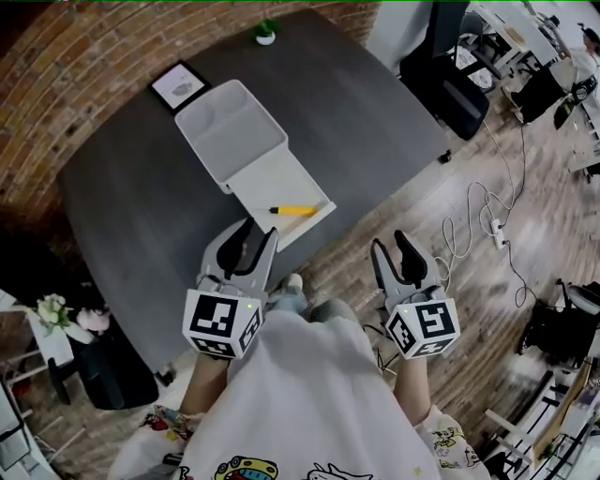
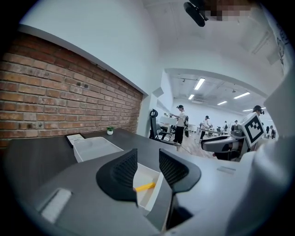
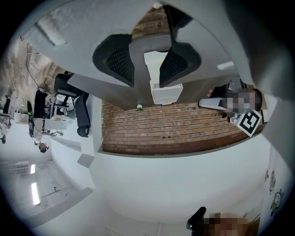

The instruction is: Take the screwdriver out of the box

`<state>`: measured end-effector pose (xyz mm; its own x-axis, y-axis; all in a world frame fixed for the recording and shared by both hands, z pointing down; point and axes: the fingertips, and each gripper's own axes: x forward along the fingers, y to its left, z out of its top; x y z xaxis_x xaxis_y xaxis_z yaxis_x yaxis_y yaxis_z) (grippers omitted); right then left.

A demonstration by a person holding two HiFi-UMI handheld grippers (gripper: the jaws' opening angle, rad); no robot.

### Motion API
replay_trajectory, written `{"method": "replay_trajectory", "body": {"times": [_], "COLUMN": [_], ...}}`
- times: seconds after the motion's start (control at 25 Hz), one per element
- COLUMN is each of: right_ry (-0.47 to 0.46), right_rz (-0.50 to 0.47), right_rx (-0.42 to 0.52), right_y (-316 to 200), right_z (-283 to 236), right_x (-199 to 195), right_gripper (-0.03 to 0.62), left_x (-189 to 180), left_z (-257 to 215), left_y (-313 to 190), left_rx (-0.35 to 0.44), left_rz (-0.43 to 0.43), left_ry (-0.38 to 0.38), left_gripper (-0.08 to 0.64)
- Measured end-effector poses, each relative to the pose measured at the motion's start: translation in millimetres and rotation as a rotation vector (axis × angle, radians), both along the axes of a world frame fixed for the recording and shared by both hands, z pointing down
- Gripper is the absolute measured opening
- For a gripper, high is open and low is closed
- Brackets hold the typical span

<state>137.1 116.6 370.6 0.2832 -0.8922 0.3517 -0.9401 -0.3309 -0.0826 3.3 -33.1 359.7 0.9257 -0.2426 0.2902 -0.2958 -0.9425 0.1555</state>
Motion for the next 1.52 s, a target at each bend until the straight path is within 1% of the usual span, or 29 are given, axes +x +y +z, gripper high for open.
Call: {"method": "replay_trajectory", "body": {"times": [0.16, 0.28, 0.48, 0.56, 0.64, 0.8, 1.0, 1.16, 1.32, 1.52], "right_ry": [-0.016, -0.020, -0.017, -0.015, -0.009, -0.001, 0.014, 0.008, -0.002, -0.012], "right_rz": [-0.074, -0.118, -0.225, -0.281, -0.351, -0.475, -0.634, -0.745, -0.830, -0.915], "right_rx": [-0.023, -0.031, -0.034, -0.032, -0.029, -0.026, -0.018, -0.010, 0.001, 0.011], "right_y": [-21.8, -37.0, -72.9, -87.8, -108.6, -150.4, -193.6, -217.6, -233.6, -238.0], "right_z": [4.0, 7.3, 8.4, 8.9, 8.0, 5.7, 4.2, 2.5, 1.1, 0.6], "right_x": [-2.4, 3.3, 13.1, 17.7, 27.6, 50.8, 64.4, 64.4, 61.9, 48.5], "right_gripper": [0.167, 0.167, 0.167, 0.167, 0.167, 0.167, 0.167, 0.167, 0.167, 0.167], "left_x": [-6.6, -5.9, -14.0, -16.7, -16.2, -3.8, 6.2, 4.5, -1.6, -9.6], "left_z": [4.1, 8.0, 11.9, 12.0, 11.8, 8.5, 2.6, 1.6, -1.0, -3.3], "left_y": [-11.5, -21.0, -39.2, -46.7, -57.0, -77.0, -95.0, -101.7, -102.1, -93.9], "left_rx": [-0.016, -0.029, -0.039, -0.034, -0.030, -0.028, -0.006, -0.007, -0.006, 0.004], "left_rz": [-0.049, -0.089, -0.194, -0.248, -0.323, -0.446, -0.585, -0.688, -0.779, -0.849], "left_ry": [-0.014, -0.020, -0.024, -0.023, -0.026, -0.024, -0.010, -0.008, -0.010, -0.014], "left_gripper": [0.153, 0.153, 0.156, 0.156, 0.156, 0.158, 0.160, 0.161, 0.161, 0.161]}}
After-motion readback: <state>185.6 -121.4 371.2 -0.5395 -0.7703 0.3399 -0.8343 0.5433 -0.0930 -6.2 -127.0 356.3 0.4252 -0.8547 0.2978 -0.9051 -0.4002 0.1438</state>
